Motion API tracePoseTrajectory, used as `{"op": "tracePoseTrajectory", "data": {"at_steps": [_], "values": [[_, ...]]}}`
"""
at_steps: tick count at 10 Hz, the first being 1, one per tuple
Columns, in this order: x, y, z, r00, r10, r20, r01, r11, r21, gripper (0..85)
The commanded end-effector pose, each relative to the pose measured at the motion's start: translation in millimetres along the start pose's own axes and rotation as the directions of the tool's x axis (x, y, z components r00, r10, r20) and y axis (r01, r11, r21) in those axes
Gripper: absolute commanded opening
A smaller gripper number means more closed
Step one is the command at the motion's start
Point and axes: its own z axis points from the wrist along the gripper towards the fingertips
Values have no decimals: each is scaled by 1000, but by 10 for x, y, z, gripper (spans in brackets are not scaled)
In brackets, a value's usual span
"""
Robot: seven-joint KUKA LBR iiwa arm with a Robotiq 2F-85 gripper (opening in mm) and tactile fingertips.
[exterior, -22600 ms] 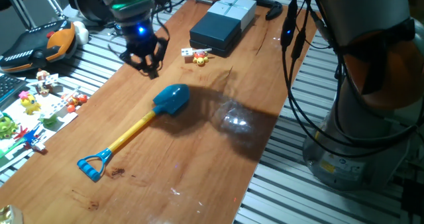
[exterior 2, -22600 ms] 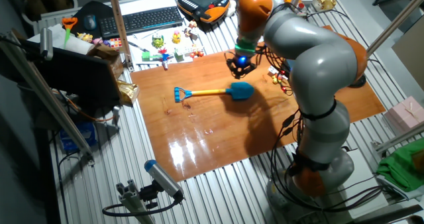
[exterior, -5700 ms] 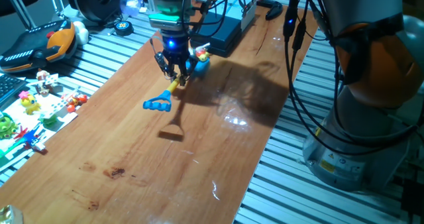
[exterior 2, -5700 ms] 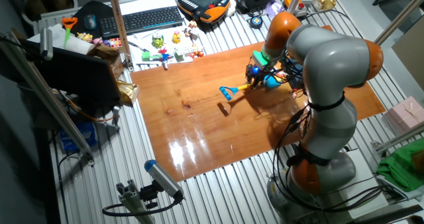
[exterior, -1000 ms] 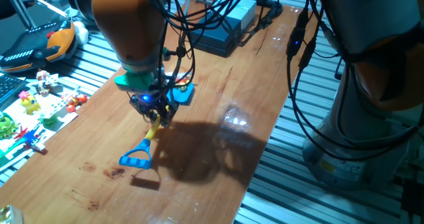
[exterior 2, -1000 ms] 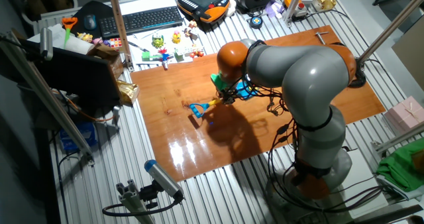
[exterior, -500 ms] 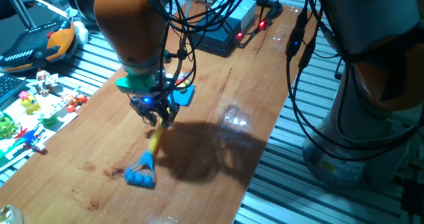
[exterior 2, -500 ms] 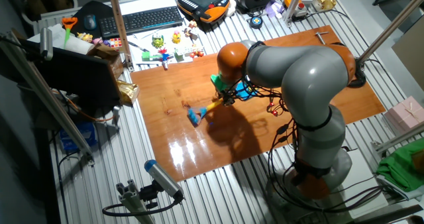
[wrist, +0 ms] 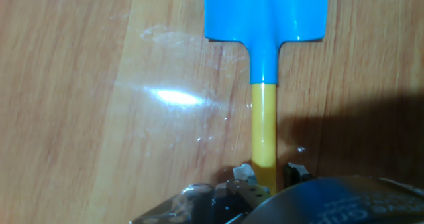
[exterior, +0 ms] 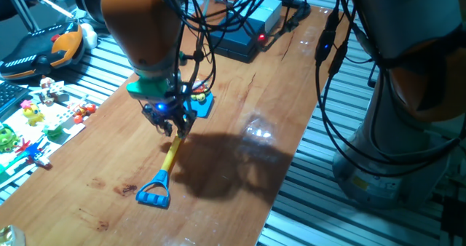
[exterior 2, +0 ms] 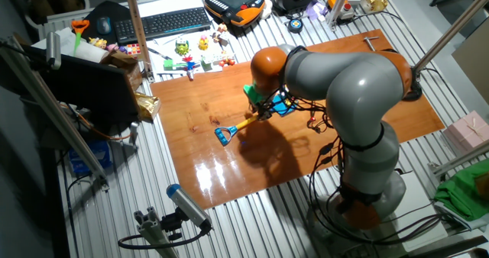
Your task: Use a shovel to scoop up an object
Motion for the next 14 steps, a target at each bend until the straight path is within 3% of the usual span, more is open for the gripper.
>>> {"op": "tracePoseTrajectory", "data": {"at_steps": [1,3,6,8,10,13,14], "values": [[-28,3,-70,1000,-20,-4,20,1000,4,317],[-113,2,-235,994,-108,-27,109,994,11,240],[-262,16,-447,964,-261,-55,261,965,-9,7],[-399,28,-602,910,-408,-77,409,913,-5,7],[-565,24,-756,808,-580,-104,582,813,-5,7],[-731,-5,-903,628,-774,-80,778,629,13,7],[-739,-26,-923,598,-799,-62,801,599,15,7]]}}
